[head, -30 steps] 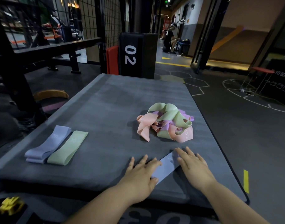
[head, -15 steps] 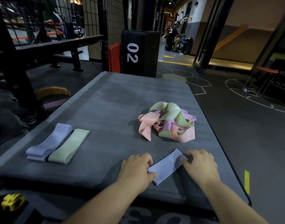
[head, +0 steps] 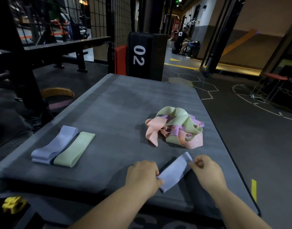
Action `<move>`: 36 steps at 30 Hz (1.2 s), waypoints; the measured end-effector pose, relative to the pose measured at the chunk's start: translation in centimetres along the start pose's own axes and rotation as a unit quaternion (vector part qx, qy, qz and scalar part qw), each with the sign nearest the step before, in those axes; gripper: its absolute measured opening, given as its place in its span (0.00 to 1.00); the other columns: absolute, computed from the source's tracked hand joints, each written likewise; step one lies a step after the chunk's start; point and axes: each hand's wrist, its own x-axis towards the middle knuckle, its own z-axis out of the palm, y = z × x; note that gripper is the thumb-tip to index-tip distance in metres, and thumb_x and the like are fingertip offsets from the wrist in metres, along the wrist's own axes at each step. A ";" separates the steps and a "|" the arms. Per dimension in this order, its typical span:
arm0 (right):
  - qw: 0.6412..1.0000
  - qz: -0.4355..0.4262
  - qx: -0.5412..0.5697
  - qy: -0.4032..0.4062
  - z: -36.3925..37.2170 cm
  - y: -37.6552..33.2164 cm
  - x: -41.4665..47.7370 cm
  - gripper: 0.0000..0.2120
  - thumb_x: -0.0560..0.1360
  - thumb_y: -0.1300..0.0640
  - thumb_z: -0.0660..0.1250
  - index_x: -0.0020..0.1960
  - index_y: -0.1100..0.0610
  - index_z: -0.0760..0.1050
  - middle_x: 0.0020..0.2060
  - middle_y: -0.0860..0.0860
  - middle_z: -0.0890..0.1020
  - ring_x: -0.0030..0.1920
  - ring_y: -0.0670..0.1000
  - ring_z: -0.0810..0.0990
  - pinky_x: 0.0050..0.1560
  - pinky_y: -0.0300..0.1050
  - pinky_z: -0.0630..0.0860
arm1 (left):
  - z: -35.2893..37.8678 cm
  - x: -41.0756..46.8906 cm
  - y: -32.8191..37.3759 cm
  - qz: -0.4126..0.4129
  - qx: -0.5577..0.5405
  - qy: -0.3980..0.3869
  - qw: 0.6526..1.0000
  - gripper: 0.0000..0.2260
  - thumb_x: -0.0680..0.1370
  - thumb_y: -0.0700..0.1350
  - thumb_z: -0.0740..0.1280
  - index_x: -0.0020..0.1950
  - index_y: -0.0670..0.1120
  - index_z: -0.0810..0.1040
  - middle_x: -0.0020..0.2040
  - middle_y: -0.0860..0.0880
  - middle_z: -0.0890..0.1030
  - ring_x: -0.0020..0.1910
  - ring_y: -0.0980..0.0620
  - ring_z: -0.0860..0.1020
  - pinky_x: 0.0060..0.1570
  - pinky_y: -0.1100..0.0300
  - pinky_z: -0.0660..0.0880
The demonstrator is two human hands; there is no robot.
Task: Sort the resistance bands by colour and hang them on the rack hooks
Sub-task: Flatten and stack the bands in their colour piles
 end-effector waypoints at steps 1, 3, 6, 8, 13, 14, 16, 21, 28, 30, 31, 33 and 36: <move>1.000 0.004 0.018 0.000 -0.1 -0.1 0.0 0.06 0.77 0.52 0.67 0.44 0.53 0.72 0.40 0.46 0.78 0.41 0.48 0.75 0.35 0.41 0.69 | -0.1 -0.1 0.0 0.004 -0.012 0.004 1.000 0.10 0.75 0.55 0.67 0.52 0.52 0.78 0.53 0.53 0.80 0.54 0.50 0.77 0.51 0.57 0.71; 0.998 0.013 0.055 0.000 -0.3 -0.3 0.0 0.07 0.77 0.52 0.68 0.44 0.53 0.73 0.40 0.48 0.80 0.41 0.49 0.76 0.35 0.41 0.70 | -0.3 -0.4 -0.3 0.005 -0.042 0.006 0.999 0.07 0.75 0.54 0.67 0.49 0.53 0.76 0.51 0.54 0.80 0.50 0.52 0.76 0.47 0.59 0.71; 0.995 0.027 0.094 0.003 -0.1 -1.1 0.0 0.07 0.76 0.52 0.69 0.44 0.54 0.73 0.39 0.50 0.81 0.42 0.52 0.79 0.38 0.45 0.75 | -0.8 -0.7 -0.8 -0.014 -0.097 -0.019 0.995 0.06 0.75 0.53 0.67 0.47 0.54 0.73 0.48 0.54 0.79 0.46 0.53 0.75 0.45 0.59 0.71; 0.993 0.030 0.113 0.005 0.4 -1.8 0.0 0.08 0.75 0.52 0.69 0.44 0.55 0.74 0.38 0.51 0.82 0.40 0.54 0.81 0.43 0.50 0.78 | -1.2 -0.8 -1.5 -0.040 -0.145 -0.043 0.988 0.07 0.73 0.53 0.69 0.47 0.55 0.72 0.47 0.55 0.79 0.48 0.53 0.77 0.47 0.58 0.73; 0.993 0.012 0.113 -0.011 2.0 -4.6 0.2 0.06 0.75 0.54 0.70 0.44 0.55 0.76 0.36 0.51 0.83 0.37 0.53 0.82 0.45 0.54 0.81 | -3.1 -1.3 -4.2 -0.073 -0.188 -0.059 0.978 0.06 0.73 0.54 0.71 0.46 0.54 0.78 0.47 0.54 0.82 0.48 0.52 0.80 0.49 0.59 0.75; 0.995 -0.002 0.095 -0.018 2.4 -5.4 0.2 0.05 0.75 0.54 0.69 0.45 0.55 0.76 0.36 0.51 0.82 0.38 0.52 0.82 0.43 0.53 0.80 | -3.5 -1.4 -4.9 -0.080 -0.200 -0.055 0.975 0.06 0.72 0.54 0.71 0.45 0.54 0.78 0.45 0.54 0.82 0.48 0.52 0.80 0.47 0.59 0.75; 0.996 -0.032 0.074 -0.027 3.2 -7.4 0.4 0.04 0.75 0.54 0.69 0.45 0.54 0.76 0.35 0.51 0.81 0.36 0.51 0.80 0.36 0.45 0.77 | -4.3 -1.8 -6.4 -0.091 -0.215 -0.038 0.972 0.06 0.72 0.54 0.71 0.42 0.54 0.76 0.40 0.56 0.79 0.44 0.53 0.79 0.42 0.62 0.72; 0.994 -0.092 0.049 -0.034 6.0 -13.0 1.0 0.07 0.74 0.55 0.70 0.40 0.56 0.74 0.33 0.50 0.80 0.34 0.50 0.77 0.31 0.40 0.68 | -6.3 -2.8 -10.2 -0.135 -0.231 0.021 0.963 0.09 0.71 0.53 0.69 0.36 0.51 0.74 0.31 0.55 0.76 0.30 0.57 0.73 0.29 0.64 0.67; 0.989 -0.115 0.071 -0.066 10.5 -20.1 0.9 0.06 0.73 0.58 0.70 0.43 0.60 0.76 0.32 0.48 0.79 0.34 0.47 0.77 0.26 0.31 0.67 | -9.1 -3.5 -14.8 -0.177 -0.252 0.059 0.949 0.10 0.72 0.53 0.67 0.35 0.48 0.72 0.32 0.53 0.75 0.35 0.52 0.74 0.35 0.59 0.68; 0.987 -0.118 0.072 -0.079 11.7 -22.3 1.1 0.07 0.72 0.58 0.70 0.43 0.62 0.77 0.32 0.50 0.80 0.34 0.49 0.79 0.30 0.32 0.71 | -9.8 -3.7 -16.1 -0.188 -0.271 0.079 0.941 0.12 0.72 0.52 0.66 0.32 0.48 0.69 0.29 0.53 0.72 0.33 0.52 0.72 0.32 0.59 0.65; 0.987 -0.124 0.065 -0.083 12.4 -23.4 1.2 0.08 0.72 0.57 0.70 0.43 0.61 0.77 0.33 0.51 0.82 0.37 0.51 0.80 0.35 0.37 0.74 | -10.2 -3.8 -16.8 -0.194 -0.285 0.094 0.934 0.13 0.71 0.51 0.66 0.30 0.49 0.68 0.28 0.53 0.71 0.31 0.52 0.71 0.31 0.59 0.64; 0.985 -0.138 0.053 -0.087 13.6 -25.5 1.4 0.08 0.72 0.55 0.70 0.44 0.60 0.78 0.37 0.52 0.83 0.42 0.53 0.81 0.39 0.42 0.71 | -10.9 -4.0 -18.2 -0.212 -0.299 0.127 0.921 0.13 0.72 0.51 0.66 0.30 0.49 0.68 0.27 0.52 0.71 0.31 0.52 0.71 0.30 0.60 0.64; 0.979 -0.162 0.062 -0.107 15.1 -28.5 1.2 0.05 0.72 0.56 0.69 0.43 0.57 0.76 0.36 0.51 0.81 0.42 0.52 0.78 0.36 0.40 0.67 | -11.9 -4.4 -20.4 -0.241 -0.306 0.189 0.901 0.09 0.73 0.50 0.67 0.37 0.49 0.72 0.37 0.49 0.78 0.40 0.49 0.77 0.34 0.60 0.67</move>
